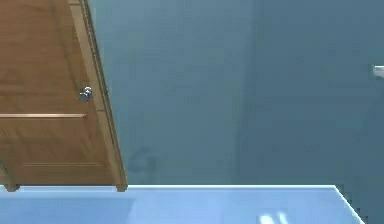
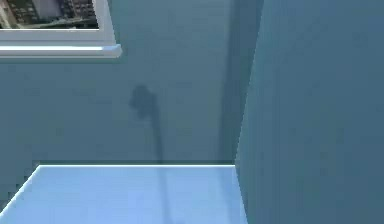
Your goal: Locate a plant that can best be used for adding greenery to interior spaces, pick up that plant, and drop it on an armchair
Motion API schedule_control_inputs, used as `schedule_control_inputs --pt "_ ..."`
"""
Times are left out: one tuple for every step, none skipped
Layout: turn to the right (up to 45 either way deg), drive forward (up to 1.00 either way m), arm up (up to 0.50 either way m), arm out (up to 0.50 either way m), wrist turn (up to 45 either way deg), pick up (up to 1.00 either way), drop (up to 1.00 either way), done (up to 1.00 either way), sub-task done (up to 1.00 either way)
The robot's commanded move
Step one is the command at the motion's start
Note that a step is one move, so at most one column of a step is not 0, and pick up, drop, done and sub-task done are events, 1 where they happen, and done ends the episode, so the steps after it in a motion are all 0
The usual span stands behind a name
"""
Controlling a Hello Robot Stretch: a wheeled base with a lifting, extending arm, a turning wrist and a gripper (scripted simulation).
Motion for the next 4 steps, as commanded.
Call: schedule_control_inputs --pt "-45.0 0.00 0.00 0.00 0.0 0.00 0.00 0.00 0.00" --pt "-45.0 0.00 0.00 0.00 0.0 0.00 0.00 0.00 0.00" --pt "-27.0 0.00 0.00 0.00 0.0 0.00 0.00 0.00 0.00" --pt "0.0 1.00 0.00 0.00 0.0 0.00 0.00 0.00 0.00"
